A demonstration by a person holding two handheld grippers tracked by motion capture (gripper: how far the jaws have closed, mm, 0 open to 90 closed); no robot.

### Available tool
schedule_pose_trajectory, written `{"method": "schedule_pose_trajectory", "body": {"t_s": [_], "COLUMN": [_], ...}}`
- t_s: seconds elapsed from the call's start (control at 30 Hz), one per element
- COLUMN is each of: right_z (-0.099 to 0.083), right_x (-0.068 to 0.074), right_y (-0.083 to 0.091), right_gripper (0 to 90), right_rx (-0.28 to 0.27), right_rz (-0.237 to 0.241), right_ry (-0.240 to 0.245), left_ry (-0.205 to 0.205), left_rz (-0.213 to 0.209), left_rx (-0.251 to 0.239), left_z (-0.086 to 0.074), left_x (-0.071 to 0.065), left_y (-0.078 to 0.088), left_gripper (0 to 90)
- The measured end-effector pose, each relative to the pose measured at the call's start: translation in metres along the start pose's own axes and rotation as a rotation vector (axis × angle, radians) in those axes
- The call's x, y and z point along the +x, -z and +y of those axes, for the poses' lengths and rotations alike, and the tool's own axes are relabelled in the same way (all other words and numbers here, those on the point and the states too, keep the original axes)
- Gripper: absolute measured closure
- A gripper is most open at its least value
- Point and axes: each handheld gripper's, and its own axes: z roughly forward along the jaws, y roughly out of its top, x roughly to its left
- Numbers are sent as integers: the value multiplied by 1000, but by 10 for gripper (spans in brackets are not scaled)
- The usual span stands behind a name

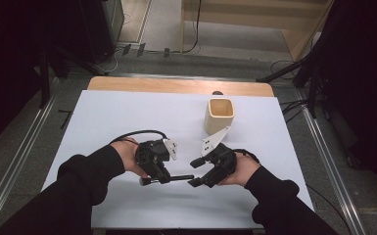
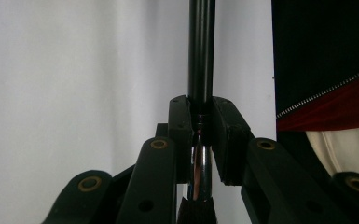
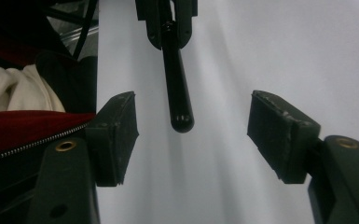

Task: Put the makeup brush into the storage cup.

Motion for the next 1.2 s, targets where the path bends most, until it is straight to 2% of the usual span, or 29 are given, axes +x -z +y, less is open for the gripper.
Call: {"method": "schedule_pose_trajectory", "body": {"t_s": [0.23,0.3,0.37,0.4,0.6,0.63,0.93,1.1,1.2], "right_z": [4,6,7,7,9,10,12,12,12], "right_x": [2,2,2,3,2,1,1,1,1], "right_y": [-12,-14,-16,-17,-24,-26,-35,-38,-38], "right_gripper": [428,477,568,572,611,627,704,789,791], "right_rx": [32,39,43,56,92,90,114,121,123], "right_rz": [27,38,37,47,63,59,103,125,137], "right_ry": [11,10,14,-2,-30,-21,-39,-42,-49], "left_ry": [-14,-21,-23,-18,-32,-30,-36,-32,-32], "left_rz": [-11,-7,-12,-19,-24,-27,-32,-31,-31], "left_rx": [19,16,15,15,26,32,37,43,40], "left_z": [2,3,4,4,7,7,8,9,9], "left_x": [-2,-3,-3,-3,-3,-3,-3,-2,-2], "left_y": [0,-2,-2,-2,-6,-6,-10,-10,-10], "left_gripper": [798,798,798,798,798,798,798,798,798]}}
